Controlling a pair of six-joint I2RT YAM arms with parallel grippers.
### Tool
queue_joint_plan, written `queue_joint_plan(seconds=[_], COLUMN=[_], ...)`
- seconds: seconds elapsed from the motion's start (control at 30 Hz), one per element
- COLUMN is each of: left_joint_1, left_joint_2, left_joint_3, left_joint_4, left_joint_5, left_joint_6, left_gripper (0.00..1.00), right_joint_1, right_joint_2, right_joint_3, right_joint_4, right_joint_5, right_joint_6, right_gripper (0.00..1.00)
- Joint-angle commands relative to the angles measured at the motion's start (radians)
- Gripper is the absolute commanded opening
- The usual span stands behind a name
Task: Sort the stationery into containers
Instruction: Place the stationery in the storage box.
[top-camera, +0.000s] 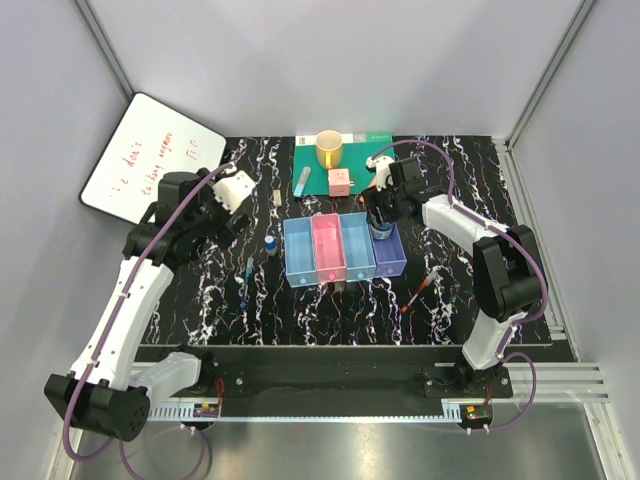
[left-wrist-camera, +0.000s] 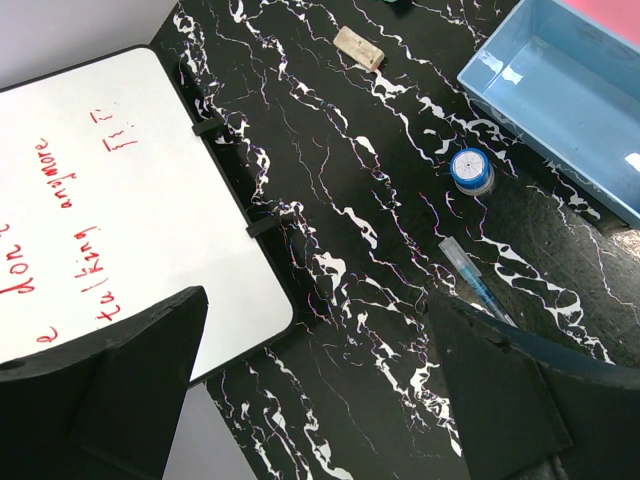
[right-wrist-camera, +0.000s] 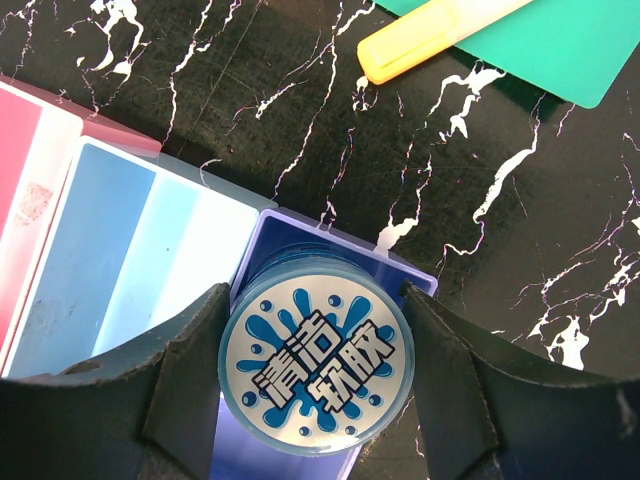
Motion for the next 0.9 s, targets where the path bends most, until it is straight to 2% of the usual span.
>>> queue_joint_plan(seconds=[0.0, 0.1, 0.13, 0.33, 0.47, 0.6, 0.73, 0.87], left_joint_1=[-0.004, -0.004, -0.004, -0.004, -0.004, -0.004, -0.004, -0.004], left_joint_2=[0.003, 0.002, 0.002, -0.003, -0.003, -0.005, -0.006, -0.006], left_joint_3=[0.012, 0.015, 0.015, 0.010, 0.007, 0.004, 0.001, 0.001], left_joint_4=[0.028, 0.028, 0.028, 0.028, 0.029, 0.029, 0.029, 0.029], left_joint_5=[-0.010, -0.007, -0.008, -0.008, -0.007, -0.007, -0.005, -0.005], left_joint_6=[0.010, 0.009, 0.007, 0.004, 0.004, 0.002, 0.002, 0.002], left_gripper=[0.99, 0.99, 0.99, 0.99, 0.99, 0.99, 0.99, 0.99], right_joint_1=[0.013, 0.015, 0.015, 0.016, 0.016, 0.018, 0.018, 0.016], right_joint_2=[0.000, -0.006, -0.006, -0.009, -0.009, -0.009, -0.012, -0.017], right_joint_3=[0.040, 0.038, 0.037, 0.028, 0.026, 0.026, 0.025, 0.025], right_joint_4=[0.018, 0.012, 0.012, 0.009, 0.009, 0.007, 0.004, 0.003], right_joint_5=[0.008, 0.008, 0.008, 0.003, -0.003, -0.003, -0.003, 0.001], right_joint_6=[-0.003, -0.007, -0.009, -0.013, -0.018, -0.021, -0.023, -0.023], right_gripper=[0.41, 0.47, 0.53, 0.60, 0.72, 0.79, 0.83, 0.83])
